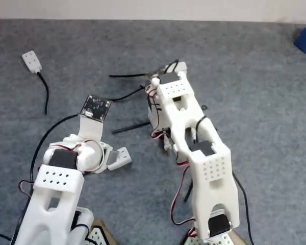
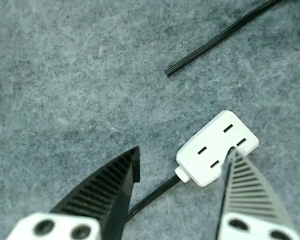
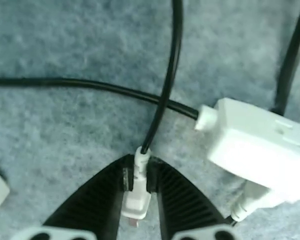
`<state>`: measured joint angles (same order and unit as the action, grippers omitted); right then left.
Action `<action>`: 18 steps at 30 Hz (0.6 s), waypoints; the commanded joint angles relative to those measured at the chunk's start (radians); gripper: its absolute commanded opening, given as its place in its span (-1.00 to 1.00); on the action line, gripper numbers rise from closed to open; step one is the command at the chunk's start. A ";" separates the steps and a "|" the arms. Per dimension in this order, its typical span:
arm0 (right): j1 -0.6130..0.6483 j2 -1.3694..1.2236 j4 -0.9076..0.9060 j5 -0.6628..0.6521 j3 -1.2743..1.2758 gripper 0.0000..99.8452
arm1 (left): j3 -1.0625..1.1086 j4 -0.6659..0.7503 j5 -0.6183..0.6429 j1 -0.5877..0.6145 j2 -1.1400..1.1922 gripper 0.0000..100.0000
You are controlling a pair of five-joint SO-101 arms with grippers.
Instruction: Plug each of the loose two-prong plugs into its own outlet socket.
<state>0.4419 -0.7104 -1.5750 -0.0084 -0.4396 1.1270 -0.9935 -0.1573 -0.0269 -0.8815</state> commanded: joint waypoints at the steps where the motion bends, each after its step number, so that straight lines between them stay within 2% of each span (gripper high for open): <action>1: 0.021 -0.021 0.008 0.008 0.005 -0.87 | -0.004 0.014 0.006 -0.012 -0.002 -0.46; 6: 0.027 -0.027 0.008 0.000 0.002 -0.84 | -0.004 0.014 0.006 -0.012 -0.002 -0.46; 10: 0.028 -0.027 0.008 0.002 0.002 -1.00 | -0.004 0.015 0.006 -0.012 -0.002 -0.46; 18: 0.024 0.094 -0.041 0.051 -0.091 -0.99 | -0.004 0.017 0.003 -0.012 -0.001 -0.46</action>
<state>0.4572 -0.7273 -1.5812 0.0084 -0.4595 1.1270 -0.9935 -0.1573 -0.0269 -0.8815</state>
